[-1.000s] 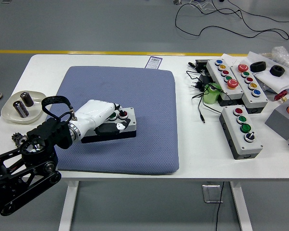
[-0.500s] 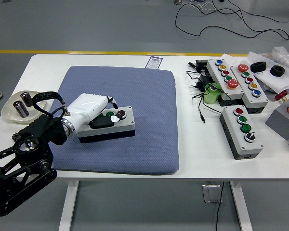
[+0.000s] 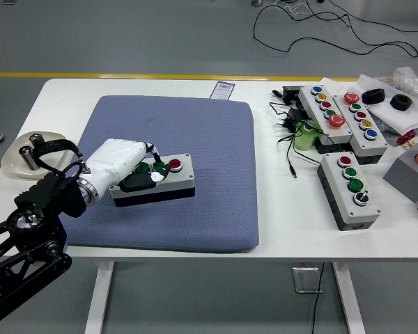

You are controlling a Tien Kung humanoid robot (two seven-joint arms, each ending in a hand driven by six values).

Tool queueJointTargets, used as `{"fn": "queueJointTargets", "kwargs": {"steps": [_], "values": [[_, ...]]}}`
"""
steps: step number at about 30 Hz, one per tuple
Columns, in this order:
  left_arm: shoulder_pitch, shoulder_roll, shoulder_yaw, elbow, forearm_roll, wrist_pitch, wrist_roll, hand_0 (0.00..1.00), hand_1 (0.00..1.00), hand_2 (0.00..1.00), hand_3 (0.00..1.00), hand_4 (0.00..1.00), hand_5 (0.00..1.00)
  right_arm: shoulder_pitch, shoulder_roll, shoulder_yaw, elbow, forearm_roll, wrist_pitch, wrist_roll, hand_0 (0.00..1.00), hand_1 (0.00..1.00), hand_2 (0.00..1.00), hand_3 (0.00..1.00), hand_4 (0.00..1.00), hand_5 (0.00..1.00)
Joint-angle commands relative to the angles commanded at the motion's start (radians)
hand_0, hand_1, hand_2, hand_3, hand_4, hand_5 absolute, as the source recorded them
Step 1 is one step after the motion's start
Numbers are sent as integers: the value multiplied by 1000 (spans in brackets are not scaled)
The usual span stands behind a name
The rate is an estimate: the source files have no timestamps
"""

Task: Pick up the button,place it on the desk,press the button,press the button

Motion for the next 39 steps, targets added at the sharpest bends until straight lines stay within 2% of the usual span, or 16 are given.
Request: {"fn": "queueJointTargets", "kwargs": {"steps": [3,14,19,22,23,28,29,32,34,35,39], "values": [[0,-2,1,6,-2,-3,0,19,2,2,616,601,994,-1,0,0,0,0,0,-1,653,649,681,597,439,316],[-2,-10,19,32,-6,-67,-3,19,2,2,618,605,991,-2,1,-1,0,1,-1,-2,653,649,681,597,439,317],[2,-13,9,30,2,-59,-7,18,2,2,624,605,992,-4,1,-3,0,3,-1,-1,653,649,680,597,440,319],[8,-16,-22,22,5,-30,-27,18,2,2,624,605,992,-4,0,-5,0,5,-1,0,653,649,680,597,440,319],[12,-18,-41,17,4,-21,-48,29,2,53,724,621,998,-4,1,-6,0,6,-1,0,652,649,681,597,440,318],[22,-26,-140,-20,-9,-4,-129,29,2,53,724,621,998,-3,0,-6,0,7,-1,2,652,649,681,597,440,318],[23,-27,-156,-27,-15,3,-134,48,168,245,846,718,998,-3,0,-6,0,7,-1,2,652,649,680,597,438,319],[25,-31,-210,-38,-48,34,-143,48,168,245,846,718,998,-3,0,-6,0,7,-1,2,652,649,680,597,438,319],[25,-35,-246,-32,-80,80,-151,48,168,245,846,718,998,-2,0,-7,0,8,-1,2,652,649,680,597,438,319],[25,-36,-257,-26,-98,99,-156,229,422,500,907,707,998,-2,0,-7,0,9,-1,2,653,649,680,597,439,318],[22,-51,-294,45,-246,207,-215,229,422,500,907,707,998,0,0,-7,0,7,-1,2,653,649,680,597,439,318]]}}
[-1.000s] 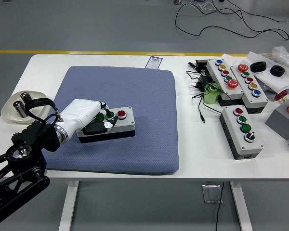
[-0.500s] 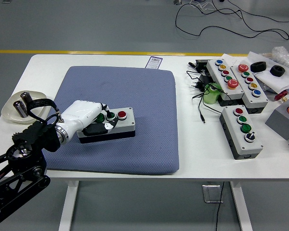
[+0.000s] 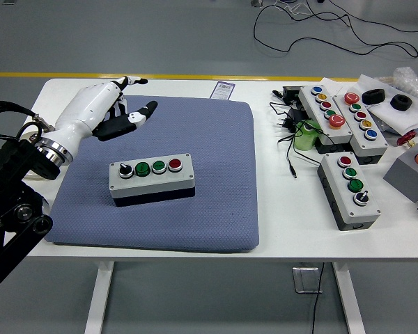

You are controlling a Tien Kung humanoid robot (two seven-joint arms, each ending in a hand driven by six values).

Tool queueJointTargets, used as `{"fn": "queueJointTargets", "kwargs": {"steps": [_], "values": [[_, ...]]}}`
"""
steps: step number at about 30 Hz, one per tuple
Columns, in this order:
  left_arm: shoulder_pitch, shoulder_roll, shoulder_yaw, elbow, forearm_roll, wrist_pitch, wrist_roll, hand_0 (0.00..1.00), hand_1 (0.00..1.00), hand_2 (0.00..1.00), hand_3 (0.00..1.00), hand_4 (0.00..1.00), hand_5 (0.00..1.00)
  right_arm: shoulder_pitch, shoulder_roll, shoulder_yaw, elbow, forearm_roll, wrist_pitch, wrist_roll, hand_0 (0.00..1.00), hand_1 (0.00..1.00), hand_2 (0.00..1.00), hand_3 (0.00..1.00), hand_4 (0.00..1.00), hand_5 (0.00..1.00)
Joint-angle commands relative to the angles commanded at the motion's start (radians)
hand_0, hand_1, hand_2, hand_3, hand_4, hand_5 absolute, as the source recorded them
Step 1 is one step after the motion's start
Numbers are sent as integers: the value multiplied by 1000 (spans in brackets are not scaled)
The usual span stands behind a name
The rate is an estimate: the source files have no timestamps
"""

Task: Pick up the button,place it on the desk,press the button,press the button

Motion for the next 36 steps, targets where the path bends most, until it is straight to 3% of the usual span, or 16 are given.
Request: {"fn": "queueJointTargets", "kwargs": {"steps": [1,2,4,7,8,14,21,36], "values": [[1,-5,-5,16,-38,19,-18,229,422,500,907,707,998,0,0,0,0,-1,0,0,653,649,680,597,439,318],[4,-13,-12,40,-84,46,-47,731,824,894,958,686,998,0,0,-1,0,0,0,0,653,649,681,598,439,317],[11,-25,-19,72,-168,82,-96,731,824,894,958,686,998,0,0,-1,0,0,0,0,653,649,681,598,439,317],[23,-46,-44,112,-286,97,-143,731,824,894,958,686,998,0,0,-1,0,-1,0,0,653,649,681,598,439,317],[28,-53,-53,123,-332,94,-152,877,915,989,986,665,998,-1,1,-1,0,-1,0,0,652,649,680,597,439,318],[58,-82,-102,157,-579,82,-188,888,922,992,993,651,998,-1,1,0,0,-3,1,0,653,649,680,597,440,318],[78,-100,-130,163,-857,85,-186,891,923,990,994,645,998,-1,0,-2,0,-3,1,0,652,649,681,597,439,318],[95,-112,-145,159,-852,93,-184,899,928,993,997,640,998,1,0,-3,0,-2,2,1,653,649,681,598,438,318]]}}
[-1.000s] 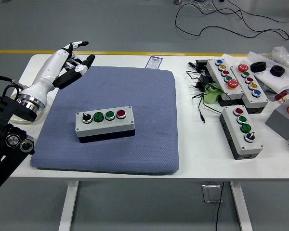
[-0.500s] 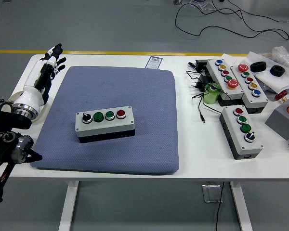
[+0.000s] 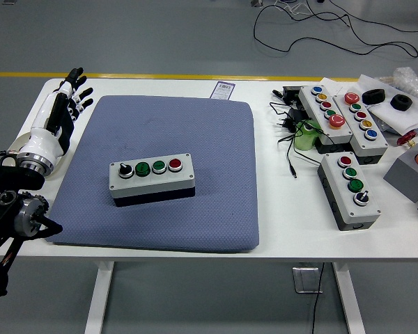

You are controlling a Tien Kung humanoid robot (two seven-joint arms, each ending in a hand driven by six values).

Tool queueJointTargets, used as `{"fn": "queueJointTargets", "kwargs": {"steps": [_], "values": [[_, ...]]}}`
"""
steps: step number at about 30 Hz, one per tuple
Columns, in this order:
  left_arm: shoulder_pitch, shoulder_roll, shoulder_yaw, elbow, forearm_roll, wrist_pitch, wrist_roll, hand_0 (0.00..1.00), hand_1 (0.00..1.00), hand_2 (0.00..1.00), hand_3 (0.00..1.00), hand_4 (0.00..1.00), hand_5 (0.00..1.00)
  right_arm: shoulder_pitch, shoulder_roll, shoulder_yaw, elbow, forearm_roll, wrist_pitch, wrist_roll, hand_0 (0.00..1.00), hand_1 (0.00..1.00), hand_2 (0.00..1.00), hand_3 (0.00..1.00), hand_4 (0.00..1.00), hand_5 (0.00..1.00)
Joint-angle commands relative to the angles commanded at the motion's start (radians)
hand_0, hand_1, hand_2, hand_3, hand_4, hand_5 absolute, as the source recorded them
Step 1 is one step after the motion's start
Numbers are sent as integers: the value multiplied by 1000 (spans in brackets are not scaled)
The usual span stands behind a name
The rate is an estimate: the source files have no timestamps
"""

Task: Pick up the button,place it on the desk,press the button,press the button

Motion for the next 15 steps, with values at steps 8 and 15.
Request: {"fn": "queueJointTargets", "kwargs": {"steps": [8,15], "values": [[9,-10,8,-12,19,0,5,901,930,995,996,633,998,-2,2,6,0,-5,0,-2,653,649,681,598,438,317],[13,-11,10,-9,31,24,12,907,936,998,998,631,998,-4,3,7,0,-4,-1,-4,653,649,681,597,439,318]]}}
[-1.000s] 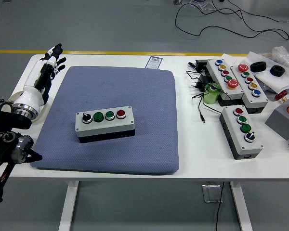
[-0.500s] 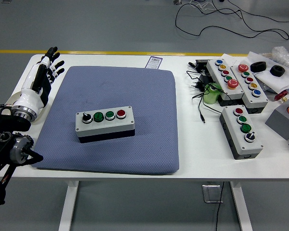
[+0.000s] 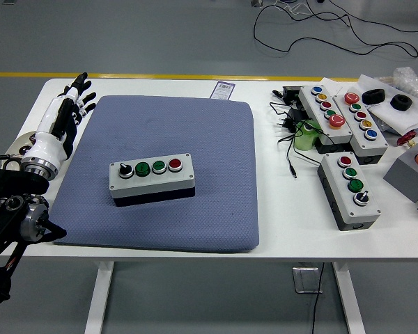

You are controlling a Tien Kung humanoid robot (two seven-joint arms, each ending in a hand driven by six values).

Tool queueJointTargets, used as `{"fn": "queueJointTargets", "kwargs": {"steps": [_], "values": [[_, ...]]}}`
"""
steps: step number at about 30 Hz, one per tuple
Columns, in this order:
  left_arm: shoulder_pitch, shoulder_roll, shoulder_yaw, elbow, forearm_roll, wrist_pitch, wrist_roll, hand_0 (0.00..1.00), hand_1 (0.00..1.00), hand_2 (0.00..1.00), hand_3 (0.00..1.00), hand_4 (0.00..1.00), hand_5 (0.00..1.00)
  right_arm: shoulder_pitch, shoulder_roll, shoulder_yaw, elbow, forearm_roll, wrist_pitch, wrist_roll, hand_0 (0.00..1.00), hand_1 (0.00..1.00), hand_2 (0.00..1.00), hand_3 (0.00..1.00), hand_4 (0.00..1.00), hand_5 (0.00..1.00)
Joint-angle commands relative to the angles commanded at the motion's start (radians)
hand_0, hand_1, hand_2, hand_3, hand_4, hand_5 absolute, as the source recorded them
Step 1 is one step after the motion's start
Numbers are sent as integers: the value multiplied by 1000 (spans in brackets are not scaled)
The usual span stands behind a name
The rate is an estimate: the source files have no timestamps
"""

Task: Pick up the button,place it on the desk,press the button,press the button

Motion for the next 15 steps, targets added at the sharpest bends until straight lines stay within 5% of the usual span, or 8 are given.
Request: {"fn": "queueJointTargets", "kwargs": {"steps": [15], "values": [[10,-3,2,-1,29,36,25,907,937,998,998,631,998,-8,0,-1,0,-4,1,1,652,649,681,597,439,318]]}}
